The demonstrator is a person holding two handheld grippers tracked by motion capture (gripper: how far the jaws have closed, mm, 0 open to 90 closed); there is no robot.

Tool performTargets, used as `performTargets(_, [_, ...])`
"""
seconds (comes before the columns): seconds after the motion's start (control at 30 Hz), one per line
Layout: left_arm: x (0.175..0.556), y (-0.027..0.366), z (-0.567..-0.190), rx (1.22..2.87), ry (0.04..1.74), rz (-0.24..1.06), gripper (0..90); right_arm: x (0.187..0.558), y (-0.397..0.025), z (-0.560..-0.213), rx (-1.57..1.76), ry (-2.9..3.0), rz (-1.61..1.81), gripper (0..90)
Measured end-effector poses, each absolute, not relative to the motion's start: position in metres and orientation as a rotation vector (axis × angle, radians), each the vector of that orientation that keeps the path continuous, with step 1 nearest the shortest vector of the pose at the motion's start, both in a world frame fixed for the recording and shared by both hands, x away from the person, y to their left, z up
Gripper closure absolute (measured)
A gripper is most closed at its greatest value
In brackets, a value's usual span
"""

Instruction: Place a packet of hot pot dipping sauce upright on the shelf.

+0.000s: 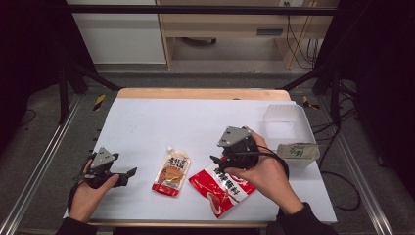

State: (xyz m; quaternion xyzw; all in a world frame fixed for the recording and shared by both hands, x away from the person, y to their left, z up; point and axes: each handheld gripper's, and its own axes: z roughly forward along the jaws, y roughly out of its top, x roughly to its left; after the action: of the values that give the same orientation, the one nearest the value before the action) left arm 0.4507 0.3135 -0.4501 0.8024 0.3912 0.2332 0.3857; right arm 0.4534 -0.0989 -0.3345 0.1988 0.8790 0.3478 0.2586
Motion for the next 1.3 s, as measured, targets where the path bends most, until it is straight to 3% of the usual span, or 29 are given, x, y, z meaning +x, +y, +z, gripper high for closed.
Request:
performTargets(0.23, [0.451, 0.315, -0.45, 2.038, 1.003, 0.596, 11.1, 0.469, -0.071, -0.346, 0.581, 2.375, 0.986, 20.2])
performTargets(0.8, [0.45, 0.317, -0.451, 2.025, 1.018, 0.604, 10.7, 0.491, -0.019, -0.375, 0.585, 2.434, 1.031, 9.8])
performTargets(1.3, [0.445, 0.315, -0.453, 2.022, 1.041, 0.605, 10.2, 0.508, 0.011, -0.406, 0.631, 2.454, 1.057, 14.9])
